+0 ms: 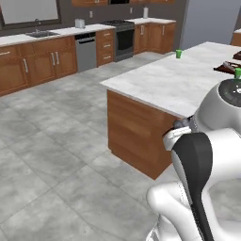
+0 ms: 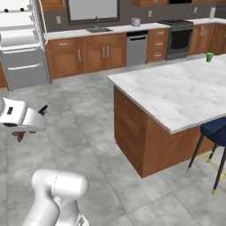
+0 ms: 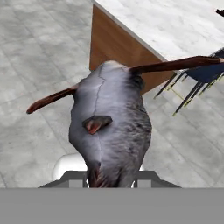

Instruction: Gather the lime and eggplant from the fridge and place them on a tray on the dining counter. Then gather the steak and fish from the fridge and place them on the other tray.

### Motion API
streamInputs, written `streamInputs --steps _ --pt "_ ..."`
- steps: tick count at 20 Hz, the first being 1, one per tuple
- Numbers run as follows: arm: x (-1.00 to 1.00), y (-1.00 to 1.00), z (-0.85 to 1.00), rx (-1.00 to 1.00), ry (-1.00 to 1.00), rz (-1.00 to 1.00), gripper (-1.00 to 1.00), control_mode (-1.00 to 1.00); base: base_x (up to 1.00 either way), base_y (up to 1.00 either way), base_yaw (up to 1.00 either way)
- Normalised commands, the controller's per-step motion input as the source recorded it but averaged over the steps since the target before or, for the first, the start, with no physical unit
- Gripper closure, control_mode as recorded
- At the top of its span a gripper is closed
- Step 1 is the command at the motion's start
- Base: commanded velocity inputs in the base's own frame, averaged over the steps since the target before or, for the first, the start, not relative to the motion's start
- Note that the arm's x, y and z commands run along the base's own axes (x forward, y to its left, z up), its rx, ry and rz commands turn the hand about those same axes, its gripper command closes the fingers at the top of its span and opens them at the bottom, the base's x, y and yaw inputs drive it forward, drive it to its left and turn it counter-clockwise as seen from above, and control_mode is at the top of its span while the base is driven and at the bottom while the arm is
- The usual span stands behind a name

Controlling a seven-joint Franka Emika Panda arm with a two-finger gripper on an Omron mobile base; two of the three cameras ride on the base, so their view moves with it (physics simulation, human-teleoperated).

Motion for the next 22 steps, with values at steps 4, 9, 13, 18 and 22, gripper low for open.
streamInputs --steps 4,9,13,18,22 --pt "0.0 0.0 0.0 0.0 0.0 0.0 1.0 1.0 -0.25 -1.0 -0.06" --pt "0.0 0.0 0.0 0.0 0.0 0.0 1.0 1.0 0.02 -1.0 0.0" --pt "0.0 0.0 0.0 0.0 0.0 0.0 1.0 1.0 0.3 -1.0 0.0" --pt "0.0 0.0 0.0 0.0 0.0 0.0 1.0 1.0 0.14 -1.0 0.0" --pt "0.0 0.0 0.0 0.0 0.0 0.0 1.0 1.0 0.08 -1.0 0.0"
